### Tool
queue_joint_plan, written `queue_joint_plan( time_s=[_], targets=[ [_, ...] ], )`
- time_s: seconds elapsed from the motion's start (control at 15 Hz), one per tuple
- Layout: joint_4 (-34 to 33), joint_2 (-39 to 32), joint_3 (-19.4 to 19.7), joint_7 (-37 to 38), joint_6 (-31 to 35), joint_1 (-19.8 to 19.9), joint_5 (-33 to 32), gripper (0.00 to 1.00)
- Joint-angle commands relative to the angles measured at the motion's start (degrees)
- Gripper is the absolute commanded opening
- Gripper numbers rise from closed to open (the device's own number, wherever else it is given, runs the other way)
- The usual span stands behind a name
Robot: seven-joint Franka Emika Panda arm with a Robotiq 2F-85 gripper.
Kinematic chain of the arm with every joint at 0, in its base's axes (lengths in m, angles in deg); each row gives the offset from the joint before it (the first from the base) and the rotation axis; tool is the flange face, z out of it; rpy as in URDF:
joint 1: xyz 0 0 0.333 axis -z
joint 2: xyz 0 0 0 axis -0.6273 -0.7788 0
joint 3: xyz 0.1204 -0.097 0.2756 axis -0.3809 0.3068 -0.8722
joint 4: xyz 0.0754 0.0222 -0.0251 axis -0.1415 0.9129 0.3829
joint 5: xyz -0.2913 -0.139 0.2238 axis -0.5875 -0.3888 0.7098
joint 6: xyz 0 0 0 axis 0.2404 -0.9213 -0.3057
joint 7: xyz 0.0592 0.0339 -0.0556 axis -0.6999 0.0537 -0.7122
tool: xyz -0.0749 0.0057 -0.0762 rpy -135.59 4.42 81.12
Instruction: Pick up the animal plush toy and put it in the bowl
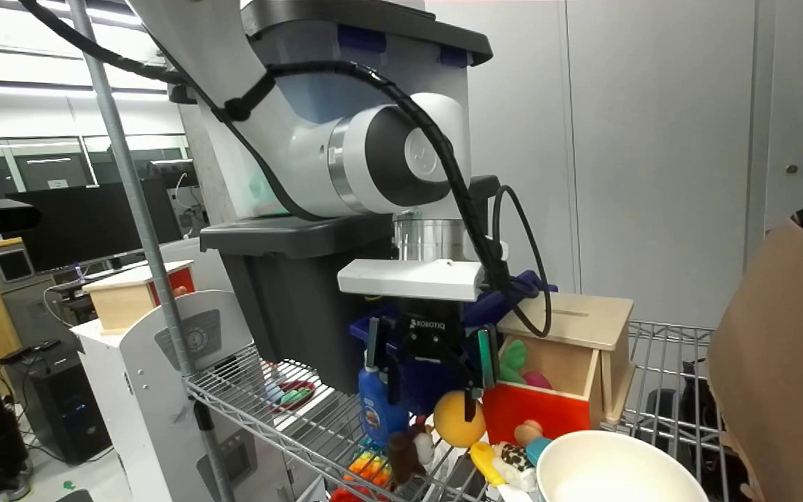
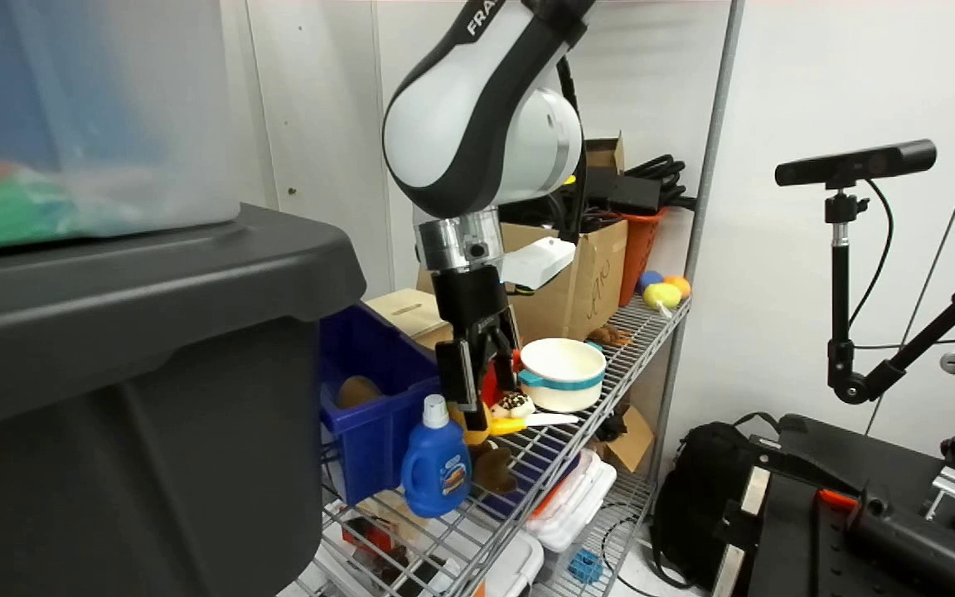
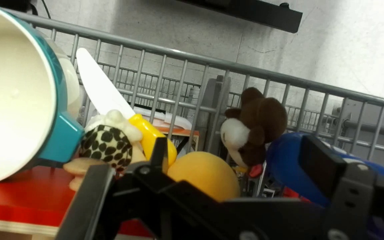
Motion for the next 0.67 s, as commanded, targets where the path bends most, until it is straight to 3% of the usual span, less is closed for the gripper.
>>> queue_joint_plan(
  time_s=[0.0,0.6],
  targets=[
    [1.5,0.5,-1.0,1.1,-0.4,-1.1,0.5,1.0],
    [2.9,0.6,-2.0,1.3,0.0,-1.9,0.8,1.0]
  ],
)
